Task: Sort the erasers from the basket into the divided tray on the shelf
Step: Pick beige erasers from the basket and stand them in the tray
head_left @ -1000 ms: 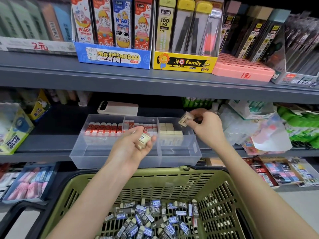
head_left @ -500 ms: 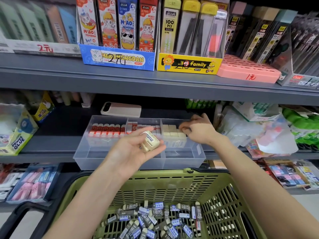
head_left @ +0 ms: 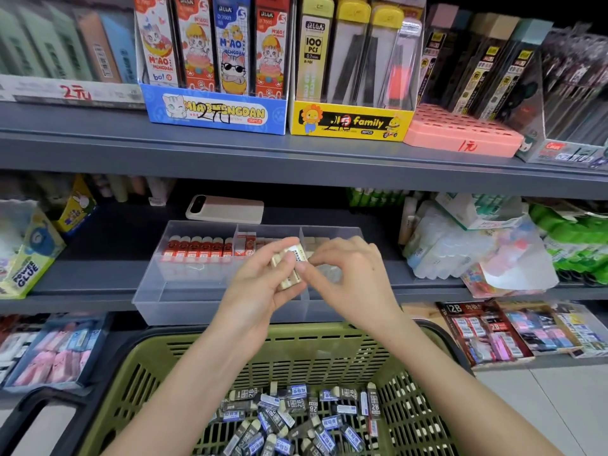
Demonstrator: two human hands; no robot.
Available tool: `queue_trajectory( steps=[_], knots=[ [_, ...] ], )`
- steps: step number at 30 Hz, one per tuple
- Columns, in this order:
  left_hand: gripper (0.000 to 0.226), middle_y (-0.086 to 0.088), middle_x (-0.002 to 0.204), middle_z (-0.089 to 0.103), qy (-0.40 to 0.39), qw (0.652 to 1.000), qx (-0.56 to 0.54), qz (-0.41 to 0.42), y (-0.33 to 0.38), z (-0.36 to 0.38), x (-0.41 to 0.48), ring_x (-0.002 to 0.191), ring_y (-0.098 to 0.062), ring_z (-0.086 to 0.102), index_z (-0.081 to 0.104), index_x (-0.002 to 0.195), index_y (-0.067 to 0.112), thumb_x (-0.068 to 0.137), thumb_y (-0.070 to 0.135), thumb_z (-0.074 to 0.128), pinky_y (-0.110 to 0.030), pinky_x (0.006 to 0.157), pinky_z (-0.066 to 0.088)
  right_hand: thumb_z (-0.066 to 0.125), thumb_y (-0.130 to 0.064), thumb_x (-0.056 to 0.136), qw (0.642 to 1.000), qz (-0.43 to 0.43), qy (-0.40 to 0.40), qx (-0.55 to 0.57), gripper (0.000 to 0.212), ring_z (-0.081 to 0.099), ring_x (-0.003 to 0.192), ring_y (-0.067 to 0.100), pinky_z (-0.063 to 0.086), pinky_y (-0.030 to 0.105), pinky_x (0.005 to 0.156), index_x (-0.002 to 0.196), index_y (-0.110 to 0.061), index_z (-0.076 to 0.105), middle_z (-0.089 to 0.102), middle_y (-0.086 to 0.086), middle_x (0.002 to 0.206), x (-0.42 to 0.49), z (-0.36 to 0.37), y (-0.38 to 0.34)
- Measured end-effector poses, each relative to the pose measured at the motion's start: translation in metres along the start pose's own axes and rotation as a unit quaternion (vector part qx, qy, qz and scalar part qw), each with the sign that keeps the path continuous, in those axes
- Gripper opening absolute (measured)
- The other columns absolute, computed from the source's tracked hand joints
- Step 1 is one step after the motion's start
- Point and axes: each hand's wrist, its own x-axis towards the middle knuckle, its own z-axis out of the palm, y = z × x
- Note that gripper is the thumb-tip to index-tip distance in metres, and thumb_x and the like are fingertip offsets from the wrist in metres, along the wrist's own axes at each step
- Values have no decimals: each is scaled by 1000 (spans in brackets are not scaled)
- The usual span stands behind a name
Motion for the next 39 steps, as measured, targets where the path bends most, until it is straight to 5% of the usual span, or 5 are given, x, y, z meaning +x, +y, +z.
queue_trajectory(
  steps=[10,16,23,34,39],
  knots=[
    [31,-8,123,63,-24,999,-38,-23,-3,9,-2,109,-23,64,69,108,17,94,-1,48,-33,77,58,61,-20,89,883,224,51,410,7,65,77,14,52,25,68,87,-15,55,68,7,88,-1,-6,31],
    [34,-16,119,63,-5,999,-45,-31,2,-3,4,103,-27,67,54,124,9,94,-5,46,-39,81,58,61,-14,87,985,165,28,29,31,64,92,28,41,22,72,117,-8,60,68,13,106,53,-10,87],
    [46,-14,114,66,-11,998,50,-35,-2,-13,7,90,-23,72,54,120,2,78,17,66,-34,83,57,54,-40,90,952,90,-102,-276,27,47,117,25,34,28,92,108,-21,62,66,3,105,90,14,95],
    [25,-11,99,62,-4,999,52,3,0,-16,9,79,-19,72,66,99,18,74,15,71,-23,69,57,34,-17,96,969,3,-137,-206,38,42,115,20,21,34,91,122,-33,57,64,-3,114,77,37,113],
    [18,-2,95,66,0,993,112,25,-1,-10,13,76,-11,71,67,94,24,82,11,69,-23,64,57,44,-24,96,989,-18,8,-149,30,45,114,18,26,34,91,119,-27,63,63,-7,121,54,16,90]
  ],
)
